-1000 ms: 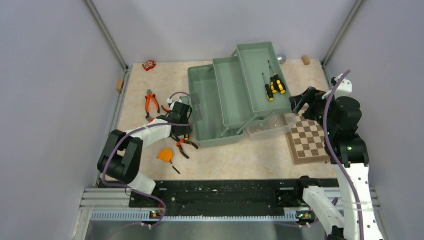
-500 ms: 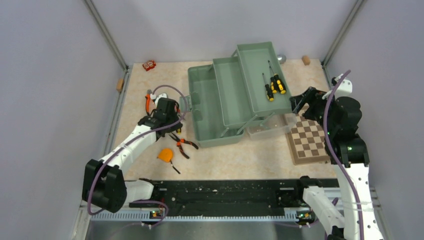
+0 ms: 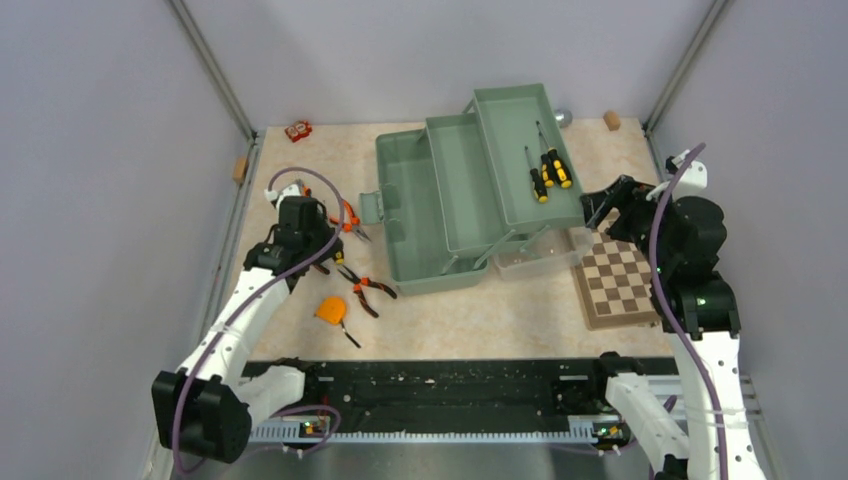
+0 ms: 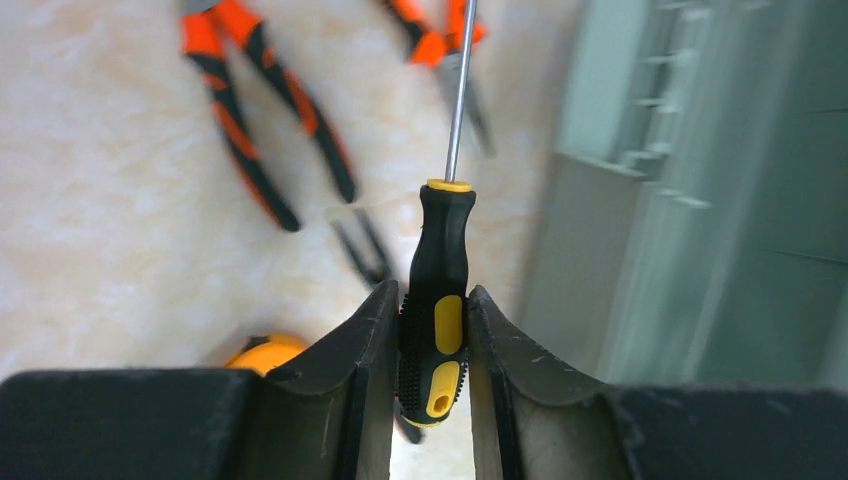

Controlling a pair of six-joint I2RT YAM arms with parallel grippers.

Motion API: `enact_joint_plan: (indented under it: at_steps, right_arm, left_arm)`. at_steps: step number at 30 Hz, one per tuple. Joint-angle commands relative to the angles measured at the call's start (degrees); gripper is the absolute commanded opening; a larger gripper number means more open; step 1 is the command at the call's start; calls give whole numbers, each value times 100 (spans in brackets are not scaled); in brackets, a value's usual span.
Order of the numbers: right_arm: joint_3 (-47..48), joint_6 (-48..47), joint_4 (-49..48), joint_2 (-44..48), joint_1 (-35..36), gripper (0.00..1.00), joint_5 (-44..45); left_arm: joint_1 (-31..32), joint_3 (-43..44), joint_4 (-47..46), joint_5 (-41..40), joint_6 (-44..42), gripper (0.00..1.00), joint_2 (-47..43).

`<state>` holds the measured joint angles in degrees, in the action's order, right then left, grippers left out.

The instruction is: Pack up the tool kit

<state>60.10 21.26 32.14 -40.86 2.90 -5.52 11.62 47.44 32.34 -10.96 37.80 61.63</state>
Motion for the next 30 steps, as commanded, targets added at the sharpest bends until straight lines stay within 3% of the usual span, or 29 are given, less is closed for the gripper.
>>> enact_joint_plan:
  at_steps: [1, 6, 14, 24, 30]
  right_arm:
    - [56, 95, -288, 96, 38, 80, -71]
    - [-25, 166, -357, 139, 42, 80, -153]
    - [-159, 240, -443, 222, 39, 80, -266]
    - [-312, 361, -431, 446, 40, 80, -401]
    - [-316, 345, -363, 519, 52, 80, -408]
  left_arm:
    - [11, 616, -860, 1131, 337, 0, -192]
    - [403, 1047, -1987, 2003, 1201, 0, 8]
    - [1827, 2455, -2957, 1842, 1996, 0, 1331]
    - [2764, 4287, -3104, 1484, 2296, 0, 3253]
    - [3092, 4844, -3187, 1306, 2477, 11, 4068]
